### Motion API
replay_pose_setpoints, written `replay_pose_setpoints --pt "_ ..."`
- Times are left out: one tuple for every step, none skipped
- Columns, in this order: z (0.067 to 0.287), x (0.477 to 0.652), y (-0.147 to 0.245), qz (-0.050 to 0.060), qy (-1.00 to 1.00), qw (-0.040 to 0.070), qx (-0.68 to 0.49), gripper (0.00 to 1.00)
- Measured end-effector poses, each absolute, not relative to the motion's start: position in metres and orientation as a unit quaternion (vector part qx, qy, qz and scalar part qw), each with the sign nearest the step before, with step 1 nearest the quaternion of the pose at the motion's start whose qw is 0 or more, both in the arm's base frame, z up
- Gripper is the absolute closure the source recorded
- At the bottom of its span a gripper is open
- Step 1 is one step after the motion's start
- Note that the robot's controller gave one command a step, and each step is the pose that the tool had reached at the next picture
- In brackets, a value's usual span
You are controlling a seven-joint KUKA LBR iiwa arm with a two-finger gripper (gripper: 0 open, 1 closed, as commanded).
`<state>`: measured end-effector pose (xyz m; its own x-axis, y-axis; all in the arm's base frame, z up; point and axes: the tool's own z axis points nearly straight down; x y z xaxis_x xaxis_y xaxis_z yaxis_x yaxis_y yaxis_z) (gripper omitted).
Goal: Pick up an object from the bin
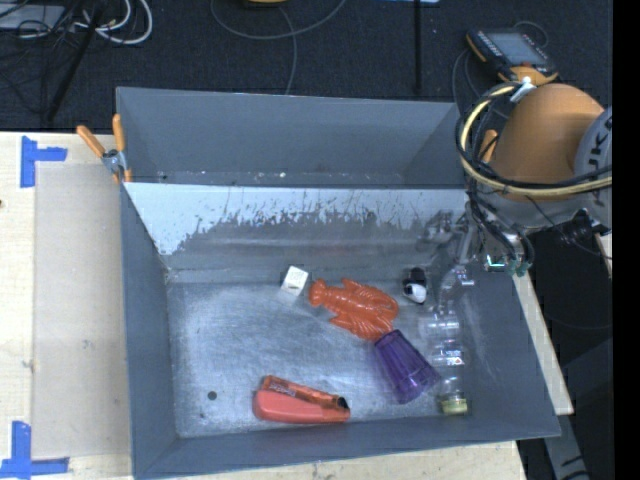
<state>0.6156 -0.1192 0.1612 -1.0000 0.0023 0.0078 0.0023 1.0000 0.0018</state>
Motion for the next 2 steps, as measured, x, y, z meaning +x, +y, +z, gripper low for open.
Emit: replay_pose_setpoints --pt "0.166 0.617 -0.119 0.0 -1.0 0.0 0.0 0.0" --pt "0.121 0.608 -0.086 0.0 -0.998 -0.001 -0.06 0.0"
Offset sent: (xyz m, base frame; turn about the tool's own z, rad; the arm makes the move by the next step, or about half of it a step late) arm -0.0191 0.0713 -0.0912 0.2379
